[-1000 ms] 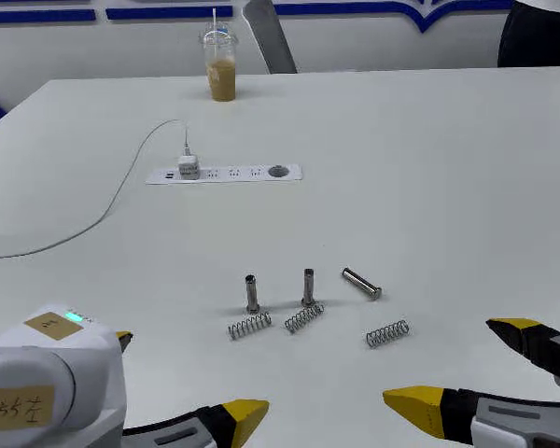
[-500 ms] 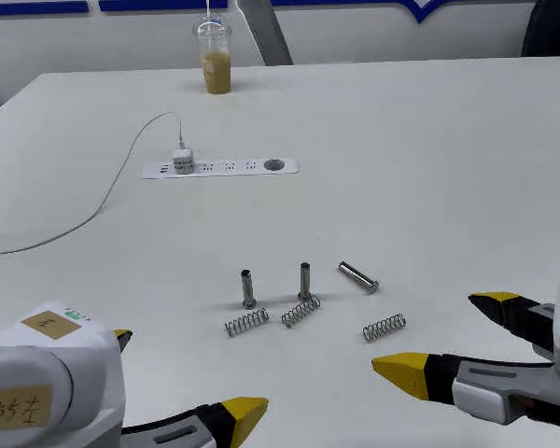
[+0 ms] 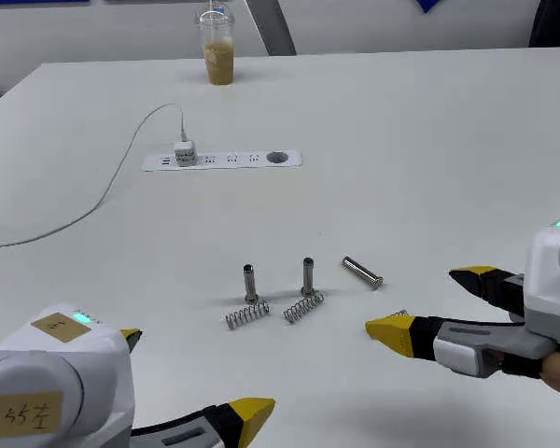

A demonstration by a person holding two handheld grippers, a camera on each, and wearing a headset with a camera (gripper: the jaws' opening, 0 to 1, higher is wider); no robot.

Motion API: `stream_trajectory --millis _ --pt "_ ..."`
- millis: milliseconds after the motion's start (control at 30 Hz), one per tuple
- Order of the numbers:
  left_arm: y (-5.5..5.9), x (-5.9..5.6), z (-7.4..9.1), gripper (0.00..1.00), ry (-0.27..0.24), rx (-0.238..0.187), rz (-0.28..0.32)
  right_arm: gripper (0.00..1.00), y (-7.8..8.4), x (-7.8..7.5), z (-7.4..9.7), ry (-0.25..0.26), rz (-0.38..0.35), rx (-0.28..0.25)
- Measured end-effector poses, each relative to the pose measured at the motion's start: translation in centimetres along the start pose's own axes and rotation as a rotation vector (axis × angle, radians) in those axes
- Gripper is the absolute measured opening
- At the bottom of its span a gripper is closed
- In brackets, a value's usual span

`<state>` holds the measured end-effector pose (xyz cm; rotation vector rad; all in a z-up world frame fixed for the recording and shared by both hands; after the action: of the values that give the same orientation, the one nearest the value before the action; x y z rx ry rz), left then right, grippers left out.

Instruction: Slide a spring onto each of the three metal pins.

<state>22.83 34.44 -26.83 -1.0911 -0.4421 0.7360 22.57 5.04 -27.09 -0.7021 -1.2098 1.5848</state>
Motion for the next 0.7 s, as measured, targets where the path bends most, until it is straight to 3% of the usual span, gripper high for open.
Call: stream_trajectory --millis 333,700 --pt "0.2 -0.1 -0.2 0.88 0.006 0.001 0.0 0.64 -0.3 -1.3 -2.4 0.015 0.019 0.017" --pt "0.2 0.1 -0.6 0.87 0.01 0.004 0.001 0.5 -0.5 -2.3 -5.3 -0.01 0.037 0.035"
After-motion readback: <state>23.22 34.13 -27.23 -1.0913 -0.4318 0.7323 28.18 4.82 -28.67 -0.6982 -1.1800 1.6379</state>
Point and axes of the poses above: the centre of the closed fingertips' face, and the gripper's own axes: z roughly backward along the fingers, x roughly to its left, y roughly out of its underside, the point moved 10 cm from there along z, roughly backward along the fingers, and after that the axes turned 9 degrees about -x, right-handed, at the moved point
